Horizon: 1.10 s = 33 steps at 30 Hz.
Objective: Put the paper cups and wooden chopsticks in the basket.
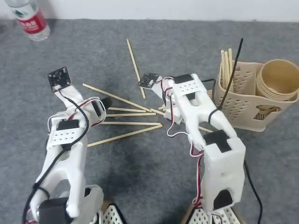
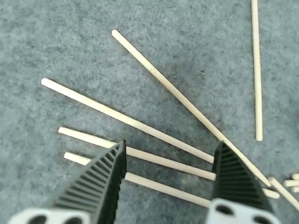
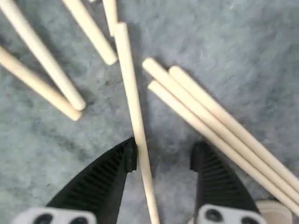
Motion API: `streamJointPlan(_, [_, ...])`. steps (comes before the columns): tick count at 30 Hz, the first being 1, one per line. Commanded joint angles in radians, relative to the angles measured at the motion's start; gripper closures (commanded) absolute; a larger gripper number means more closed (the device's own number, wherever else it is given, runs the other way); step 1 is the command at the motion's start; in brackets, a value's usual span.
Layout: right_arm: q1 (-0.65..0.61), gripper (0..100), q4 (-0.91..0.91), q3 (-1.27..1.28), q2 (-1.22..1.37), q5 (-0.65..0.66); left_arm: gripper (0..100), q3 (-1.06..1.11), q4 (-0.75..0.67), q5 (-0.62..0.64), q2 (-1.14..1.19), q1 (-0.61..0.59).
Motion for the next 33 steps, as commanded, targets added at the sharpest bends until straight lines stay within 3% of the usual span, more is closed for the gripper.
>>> streamJointPlan(1, [-0.024,86.2,-0.042,-0.032,0.022,0.011,72,-0.013,-0.021,0.011,-0.018,0.003])
streamJointPlan(5, [-0.031,99.8,-0.036,-0.032,0.027,0.081,72,-0.013,-0.021,0.011,-0.018,0.003])
streamJointPlan(12, [-0.038,99.1,-0.008,-0.032,-0.053,0.092,72,-0.012,-0.021,0.011,-0.018,0.003])
streamJointPlan(21, [-0.111,99.1,0.122,-0.034,-0.521,0.087,72,-0.012,-0.021,0.011,-0.018,0.003])
streamJointPlan(27, [-0.108,99.1,0.116,-0.158,-0.819,-0.095,72,-0.010,-0.021,0.011,-0.018,0.003])
streamJointPlan(33, [0.021,99.1,-0.005,-0.331,-0.963,-0.269,72,-0.007,-0.021,0.011,-0.017,0.002])
